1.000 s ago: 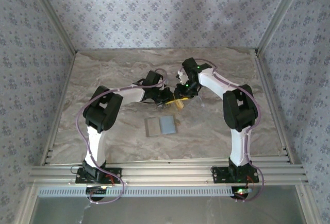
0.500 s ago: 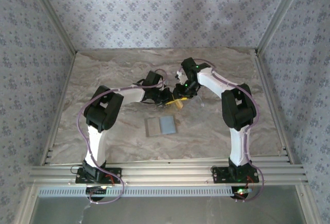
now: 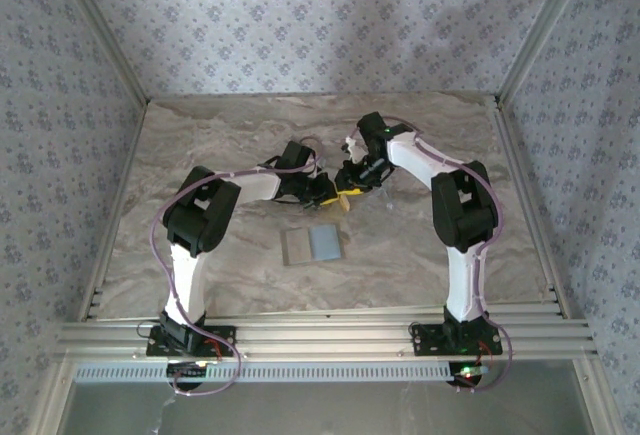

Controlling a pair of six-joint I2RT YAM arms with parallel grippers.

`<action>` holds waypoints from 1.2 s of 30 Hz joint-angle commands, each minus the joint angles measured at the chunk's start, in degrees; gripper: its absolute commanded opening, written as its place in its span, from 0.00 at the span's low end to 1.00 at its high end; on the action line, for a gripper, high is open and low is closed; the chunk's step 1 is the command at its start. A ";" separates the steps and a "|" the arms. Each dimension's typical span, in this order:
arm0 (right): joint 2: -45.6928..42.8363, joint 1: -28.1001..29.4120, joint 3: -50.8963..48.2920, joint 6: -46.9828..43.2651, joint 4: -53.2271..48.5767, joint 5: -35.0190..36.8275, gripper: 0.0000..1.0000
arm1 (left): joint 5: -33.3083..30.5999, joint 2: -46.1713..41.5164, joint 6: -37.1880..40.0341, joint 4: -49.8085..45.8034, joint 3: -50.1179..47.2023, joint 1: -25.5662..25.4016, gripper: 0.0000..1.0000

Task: Put the credit cards into the card holder
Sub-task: Pick up the credit card from the storage box.

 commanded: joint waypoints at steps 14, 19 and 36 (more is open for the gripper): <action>-2.00 -1.04 -0.74 1.25 0.59 -2.85 0.23 | -1.61 2.80 0.73 -1.93 1.70 -0.67 0.10; -2.24 -1.16 -0.79 1.26 0.54 -2.46 0.20 | -1.79 3.06 0.87 -2.30 1.93 -0.72 0.10; -5.57 -1.51 -1.66 1.61 -0.95 2.63 0.08 | -1.98 3.11 0.74 -2.65 1.91 -0.63 0.10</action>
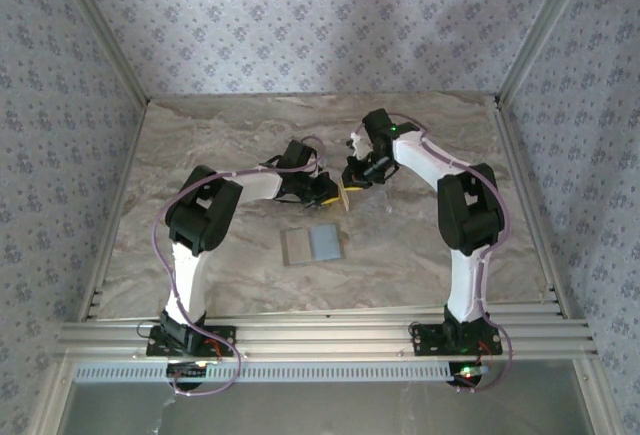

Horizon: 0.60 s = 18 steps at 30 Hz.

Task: Put the credit cards into the card holder
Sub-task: Pick up the credit card from the storage box.

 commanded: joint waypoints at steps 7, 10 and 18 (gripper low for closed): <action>-3.93 -0.60 -1.05 0.46 -2.67 4.93 0.04 | -1.66 1.87 0.62 -2.11 0.47 -0.41 0.10; -4.18 -0.65 -1.22 0.53 -2.95 5.62 0.02 | -1.57 1.70 0.65 -2.20 0.43 -0.32 0.10; -6.20 -1.16 -2.06 1.07 -2.68 6.25 0.00 | -1.27 0.47 0.79 -2.55 0.43 0.07 0.10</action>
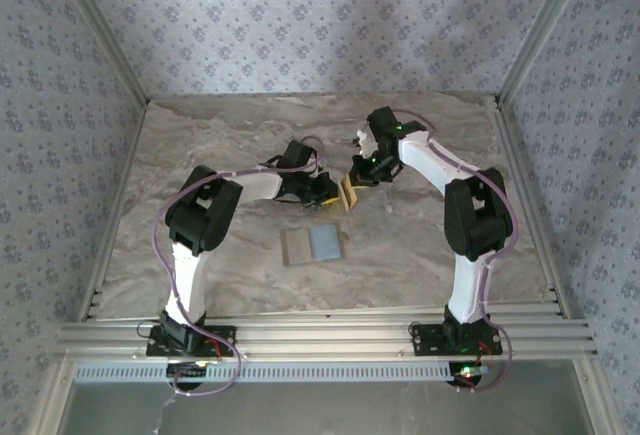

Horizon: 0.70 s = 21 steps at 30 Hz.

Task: Put the credit cards into the card holder
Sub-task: Pick up the credit card from the storage box.

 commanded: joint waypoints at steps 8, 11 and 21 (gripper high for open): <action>-4.65 -1.56 -1.24 1.13 -1.50 1.19 0.00 | -0.69 -1.63 1.13 -3.18 0.46 0.35 0.10; -5.49 -1.97 -1.64 1.31 -1.57 2.02 0.00 | -0.52 -2.31 1.23 -3.47 0.31 0.43 0.10; -8.47 -2.49 -2.53 1.49 -1.87 3.87 0.00 | -0.28 -6.11 1.29 -3.43 -1.14 0.99 0.11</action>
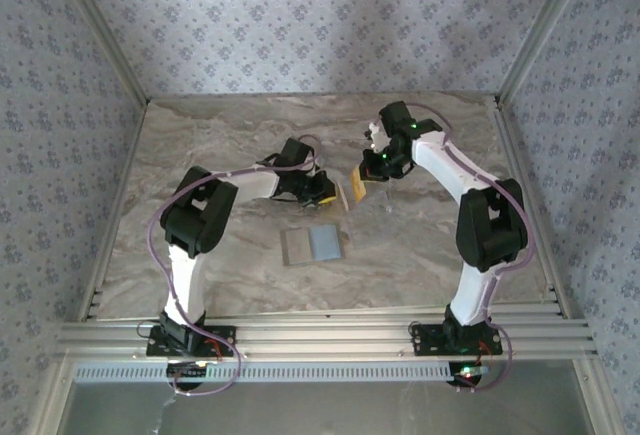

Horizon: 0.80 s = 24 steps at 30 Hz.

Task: Put the credit cards into the card holder
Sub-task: Pick up the credit card from the storage box.

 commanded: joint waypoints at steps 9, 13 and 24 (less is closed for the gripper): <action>-4.32 -0.65 -0.78 0.33 -1.22 2.45 0.00 | 0.47 -7.13 0.67 -0.10 -2.45 1.09 0.11; -6.20 0.75 -0.87 0.74 -1.76 3.97 0.00 | -0.89 -10.57 1.40 -0.86 -4.98 1.49 0.11; -10.96 10.30 -3.56 4.47 -1.37 8.13 0.00 | -7.78 -19.15 3.68 -5.23 -14.14 2.18 0.11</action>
